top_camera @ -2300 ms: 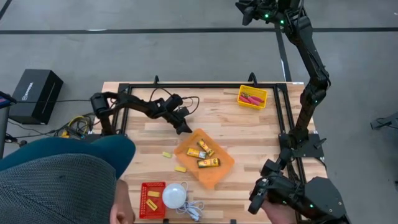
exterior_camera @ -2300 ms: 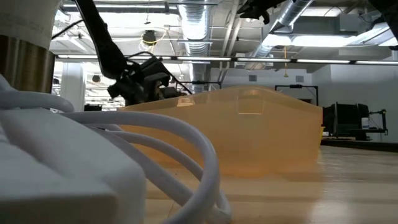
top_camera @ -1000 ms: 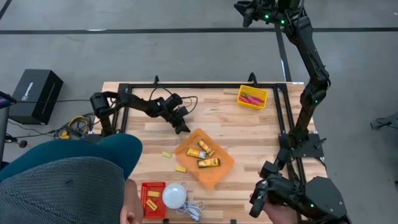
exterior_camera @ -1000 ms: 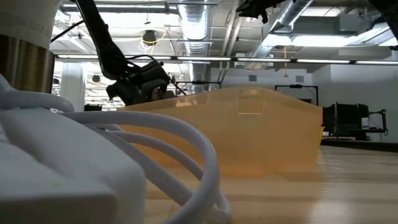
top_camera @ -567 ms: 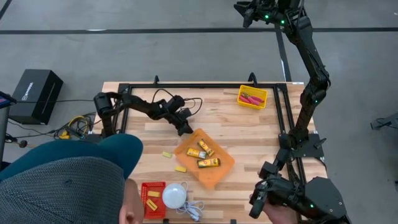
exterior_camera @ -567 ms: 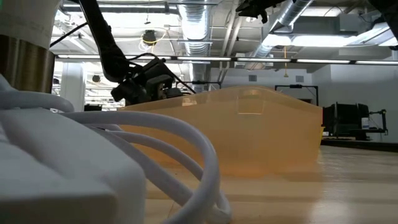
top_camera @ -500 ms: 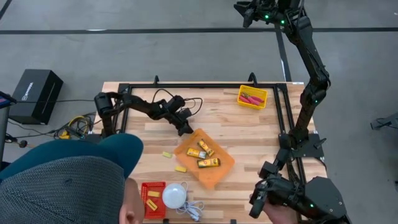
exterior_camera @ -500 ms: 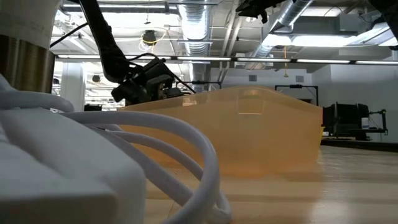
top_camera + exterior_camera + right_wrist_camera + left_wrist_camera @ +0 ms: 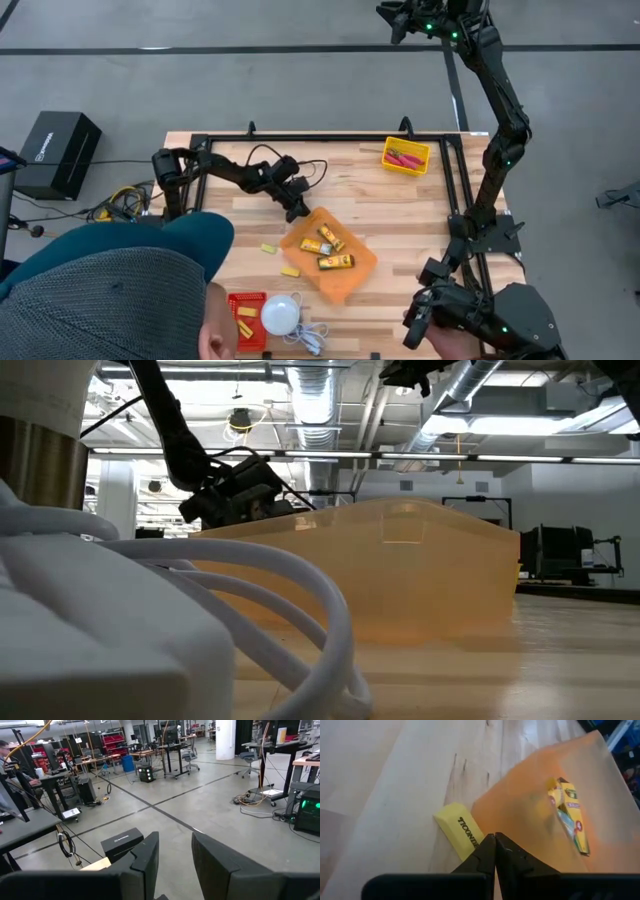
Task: Pick & Place School Supplies
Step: Put the yellow eraser into the red bin
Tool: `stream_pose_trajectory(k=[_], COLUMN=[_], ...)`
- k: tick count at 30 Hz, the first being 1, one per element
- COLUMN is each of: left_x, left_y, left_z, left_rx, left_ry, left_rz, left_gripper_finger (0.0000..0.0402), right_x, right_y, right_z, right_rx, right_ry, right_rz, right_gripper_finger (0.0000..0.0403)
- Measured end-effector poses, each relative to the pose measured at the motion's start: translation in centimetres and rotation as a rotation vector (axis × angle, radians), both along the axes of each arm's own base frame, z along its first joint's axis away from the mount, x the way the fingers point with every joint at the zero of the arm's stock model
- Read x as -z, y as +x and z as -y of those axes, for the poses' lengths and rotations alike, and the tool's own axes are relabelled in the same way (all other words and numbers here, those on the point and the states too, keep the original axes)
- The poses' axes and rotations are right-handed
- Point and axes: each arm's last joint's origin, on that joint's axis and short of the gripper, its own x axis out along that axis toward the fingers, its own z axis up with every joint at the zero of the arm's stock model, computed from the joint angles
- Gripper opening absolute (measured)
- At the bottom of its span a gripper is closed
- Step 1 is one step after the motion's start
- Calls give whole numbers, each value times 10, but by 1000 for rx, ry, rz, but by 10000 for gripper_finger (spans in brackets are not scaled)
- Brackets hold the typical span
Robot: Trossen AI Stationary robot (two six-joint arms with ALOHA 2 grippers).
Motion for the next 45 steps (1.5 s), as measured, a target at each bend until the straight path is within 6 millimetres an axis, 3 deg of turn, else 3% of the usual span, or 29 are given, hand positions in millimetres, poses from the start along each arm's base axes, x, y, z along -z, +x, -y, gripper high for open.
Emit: stream_pose_trajectory(k=[32,39,45], left_x=[0,-14,-17], left_y=[-3,-28,-55], left_z=[-4,-2,-5], left_rx=[-30,-97,-166], left_ry=[95,121,88], left_rz=[-48,-288,-335], left_gripper_finger=[0,1,1], right_x=[0,-2,-3], right_y=[-15,-21,-22], right_z=[8,12,12], right_rx=[-27,-9,-25], right_ry=[-36,-56,-67], right_rz=[-15,-8,-4], right_gripper_finger=[108,108,108])
